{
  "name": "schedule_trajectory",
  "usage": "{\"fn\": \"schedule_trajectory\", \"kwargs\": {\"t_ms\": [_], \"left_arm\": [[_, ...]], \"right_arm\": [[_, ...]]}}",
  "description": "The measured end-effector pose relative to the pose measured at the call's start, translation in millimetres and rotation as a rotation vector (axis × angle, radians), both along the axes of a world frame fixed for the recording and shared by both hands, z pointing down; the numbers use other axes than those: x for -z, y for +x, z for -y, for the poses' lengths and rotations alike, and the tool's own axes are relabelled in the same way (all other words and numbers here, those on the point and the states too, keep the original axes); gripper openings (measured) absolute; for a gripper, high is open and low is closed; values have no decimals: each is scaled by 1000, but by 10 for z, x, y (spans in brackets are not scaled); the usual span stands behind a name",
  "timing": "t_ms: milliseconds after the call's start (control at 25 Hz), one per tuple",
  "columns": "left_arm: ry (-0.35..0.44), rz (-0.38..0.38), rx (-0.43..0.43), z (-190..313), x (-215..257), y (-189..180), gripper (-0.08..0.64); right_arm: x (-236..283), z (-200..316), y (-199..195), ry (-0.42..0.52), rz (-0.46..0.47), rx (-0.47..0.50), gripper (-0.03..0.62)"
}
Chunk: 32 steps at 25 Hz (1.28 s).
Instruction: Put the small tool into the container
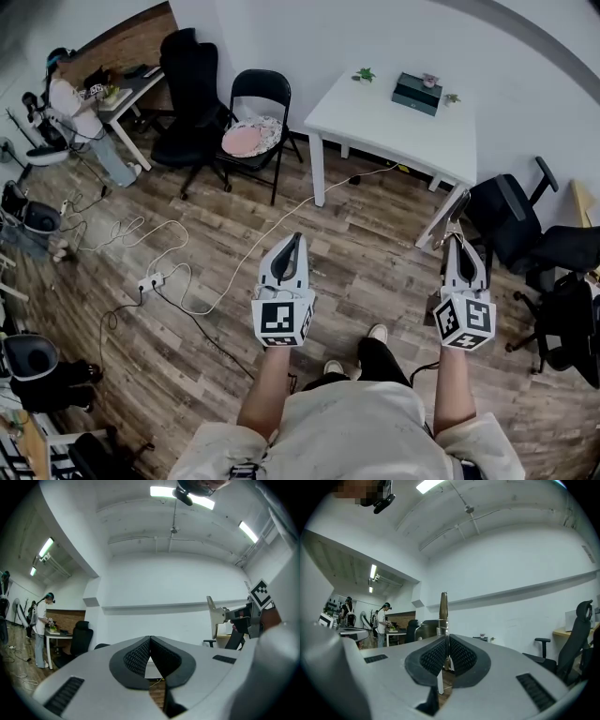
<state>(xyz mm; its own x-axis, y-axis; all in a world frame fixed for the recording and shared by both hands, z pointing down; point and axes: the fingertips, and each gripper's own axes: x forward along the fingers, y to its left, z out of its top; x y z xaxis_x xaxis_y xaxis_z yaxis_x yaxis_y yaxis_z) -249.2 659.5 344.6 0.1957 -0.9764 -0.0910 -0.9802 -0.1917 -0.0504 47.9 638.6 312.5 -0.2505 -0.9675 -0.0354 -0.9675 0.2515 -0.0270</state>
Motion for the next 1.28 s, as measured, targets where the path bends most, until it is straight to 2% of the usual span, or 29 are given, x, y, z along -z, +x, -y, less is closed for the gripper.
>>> {"fn": "schedule_trajectory", "kwargs": {"t_ms": [680, 1280], "left_arm": [[-18, 33, -10, 457, -101, 84, 5], [-64, 49, -55, 1506, -237, 584, 6]], "right_arm": [[-198, 492, 52, -18, 17, -2, 14], [-423, 1403, 546, -76, 58, -56, 14]]}}
